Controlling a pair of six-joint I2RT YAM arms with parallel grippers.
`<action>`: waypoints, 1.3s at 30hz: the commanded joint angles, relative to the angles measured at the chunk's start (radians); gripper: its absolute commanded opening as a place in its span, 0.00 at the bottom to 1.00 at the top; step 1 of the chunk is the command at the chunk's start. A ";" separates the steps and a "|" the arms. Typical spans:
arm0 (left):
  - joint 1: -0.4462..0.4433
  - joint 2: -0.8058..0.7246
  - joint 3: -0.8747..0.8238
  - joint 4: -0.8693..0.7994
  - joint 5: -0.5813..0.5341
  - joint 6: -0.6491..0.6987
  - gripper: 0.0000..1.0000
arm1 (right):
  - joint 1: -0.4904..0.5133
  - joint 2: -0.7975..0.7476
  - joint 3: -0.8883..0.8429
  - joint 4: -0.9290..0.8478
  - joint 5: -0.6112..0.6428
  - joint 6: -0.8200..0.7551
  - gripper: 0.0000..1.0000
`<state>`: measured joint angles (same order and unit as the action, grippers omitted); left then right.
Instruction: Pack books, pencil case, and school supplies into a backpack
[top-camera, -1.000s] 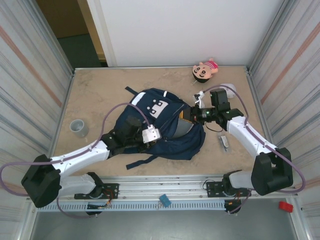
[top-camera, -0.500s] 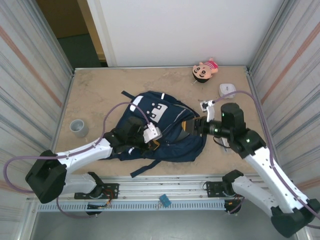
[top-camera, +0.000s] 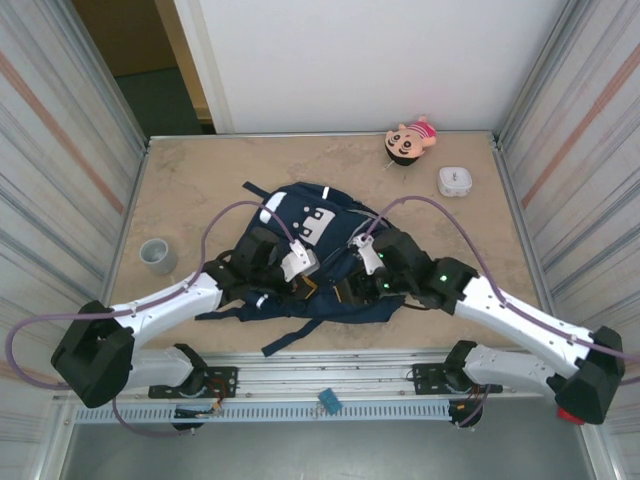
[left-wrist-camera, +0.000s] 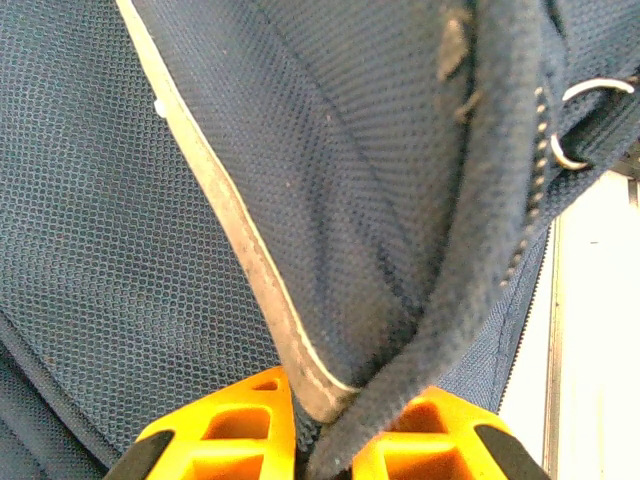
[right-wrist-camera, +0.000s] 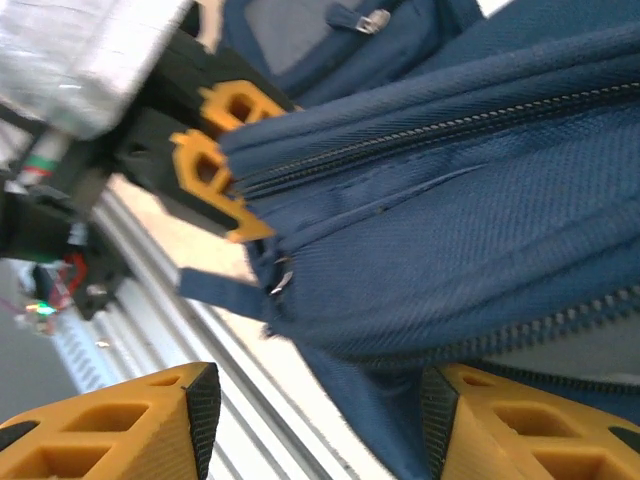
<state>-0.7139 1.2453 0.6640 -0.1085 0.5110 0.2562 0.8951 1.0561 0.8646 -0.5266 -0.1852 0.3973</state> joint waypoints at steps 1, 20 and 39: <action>0.005 -0.014 0.038 0.000 0.113 -0.046 0.00 | 0.035 0.050 0.058 -0.035 0.087 -0.064 0.55; 0.016 -0.028 0.046 0.050 0.153 -0.062 0.00 | 0.091 0.193 0.137 -0.083 0.258 -0.101 0.31; 0.051 -0.028 0.017 -0.029 0.046 -0.049 0.00 | -0.058 0.067 0.098 -0.194 0.083 -0.109 0.13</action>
<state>-0.6804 1.2449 0.6716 -0.1257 0.5293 0.2344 0.8394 1.1492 0.9806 -0.7029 -0.0067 0.3038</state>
